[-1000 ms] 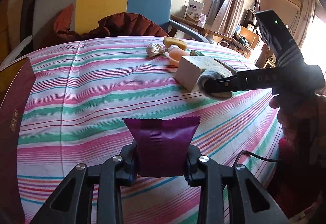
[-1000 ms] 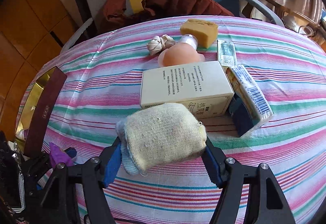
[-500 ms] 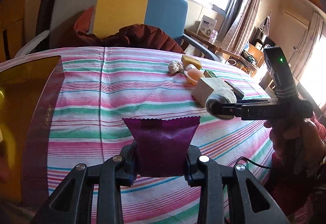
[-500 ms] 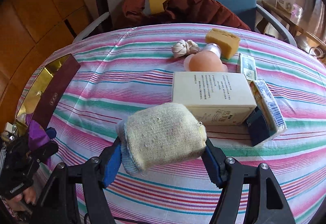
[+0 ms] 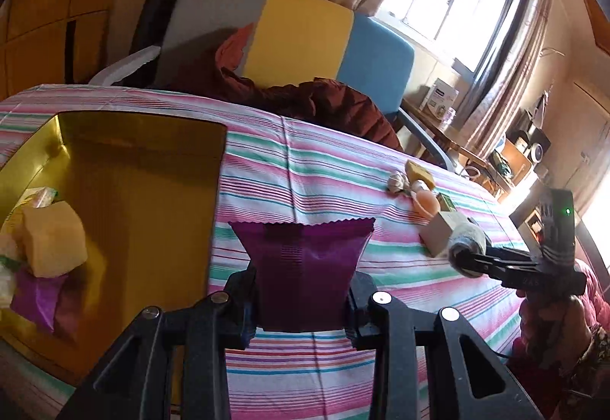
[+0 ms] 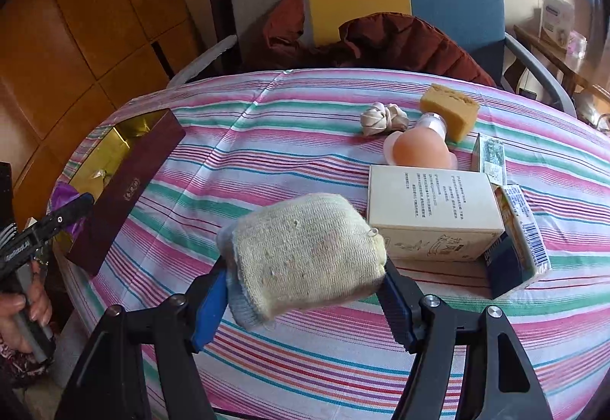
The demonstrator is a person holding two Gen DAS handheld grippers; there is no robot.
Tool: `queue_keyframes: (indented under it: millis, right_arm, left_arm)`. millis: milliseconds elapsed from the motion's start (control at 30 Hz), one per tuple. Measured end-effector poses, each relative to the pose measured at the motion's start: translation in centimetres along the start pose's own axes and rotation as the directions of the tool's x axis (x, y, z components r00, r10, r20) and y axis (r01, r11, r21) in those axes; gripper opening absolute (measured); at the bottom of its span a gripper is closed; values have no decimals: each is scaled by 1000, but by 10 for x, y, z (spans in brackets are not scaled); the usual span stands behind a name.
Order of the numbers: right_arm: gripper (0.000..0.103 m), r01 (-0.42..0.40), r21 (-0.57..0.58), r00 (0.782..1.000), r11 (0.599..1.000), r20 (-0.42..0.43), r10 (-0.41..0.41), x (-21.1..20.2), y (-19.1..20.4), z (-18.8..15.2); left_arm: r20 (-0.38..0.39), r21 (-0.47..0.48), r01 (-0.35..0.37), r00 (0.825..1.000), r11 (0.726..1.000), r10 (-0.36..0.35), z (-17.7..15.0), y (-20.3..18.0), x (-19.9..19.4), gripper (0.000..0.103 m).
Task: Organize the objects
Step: 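Carry the purple packet and beige sock into the gold tray and release both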
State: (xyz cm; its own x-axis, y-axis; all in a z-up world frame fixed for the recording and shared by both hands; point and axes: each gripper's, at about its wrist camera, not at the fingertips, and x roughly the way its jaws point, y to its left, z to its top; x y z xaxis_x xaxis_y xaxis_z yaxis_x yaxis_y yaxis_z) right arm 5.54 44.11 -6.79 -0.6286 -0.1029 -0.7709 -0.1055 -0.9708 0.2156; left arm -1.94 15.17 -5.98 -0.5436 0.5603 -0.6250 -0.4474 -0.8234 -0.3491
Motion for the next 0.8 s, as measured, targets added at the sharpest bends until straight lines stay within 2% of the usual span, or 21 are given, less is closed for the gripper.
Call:
queue_keyframes:
  millis: [133,300,500,700,767,800]
  right_arm:
    - [71,-30,9,999,1000,33,30,-6,0,2]
    - [71,-35,16,999,999,42,35,-7,-1,3]
    - [71,-60,30,996,998,69,57,-10,-4,4]
    - [71,-66,4,993,998,96,65,-14,2,4]
    - [71,-75,-14,992,997,98,76,-13,7,3]
    - [71,-80,-27,992,996,96,82,-12,10,3]
  left_arm:
    - [1,-55,-55,998,997,55,7,33,-5,34]
    - [-33,-92,-123,992,988,120,4,67,-7,34]
    - [-84,-92,-165,984,982,157,-4,89,-5,34]
    - [-168,-69,-219,964,973,205,-8,101,2,35]
    - [-183,-69,-245,956,967,229,-9,103,2,45]
    - [-183,-73,-252,954,965,235,-9,103,1,45]
